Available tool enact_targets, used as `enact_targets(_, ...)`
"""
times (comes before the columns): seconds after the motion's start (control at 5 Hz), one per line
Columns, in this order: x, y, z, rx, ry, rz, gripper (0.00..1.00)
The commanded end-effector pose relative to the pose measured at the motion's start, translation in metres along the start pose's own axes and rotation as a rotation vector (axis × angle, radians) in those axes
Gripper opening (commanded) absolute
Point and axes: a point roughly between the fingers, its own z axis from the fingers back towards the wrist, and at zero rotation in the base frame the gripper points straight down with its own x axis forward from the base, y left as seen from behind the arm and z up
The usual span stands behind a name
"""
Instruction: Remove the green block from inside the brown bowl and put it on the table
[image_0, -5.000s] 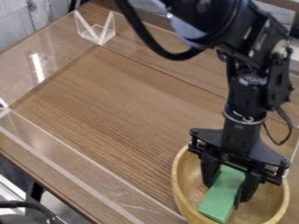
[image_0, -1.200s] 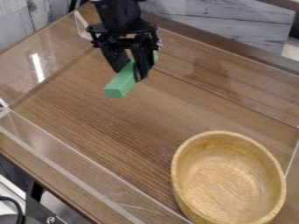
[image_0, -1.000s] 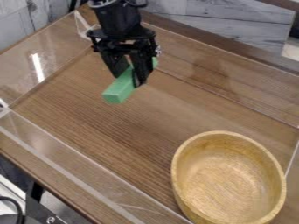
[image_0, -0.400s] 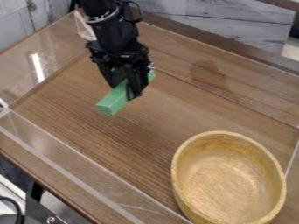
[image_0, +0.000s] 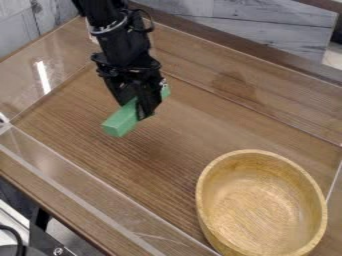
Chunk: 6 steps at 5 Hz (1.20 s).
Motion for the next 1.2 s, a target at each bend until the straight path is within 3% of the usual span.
enact_targets(0.0, 0.003, 0.007, 0.005, 0.020, -0.031, -0.010, 0.00)
enact_targets(1.0, -0.005, 0.019, -0.007, 0.023, 0.011, 0.008, 0.00)
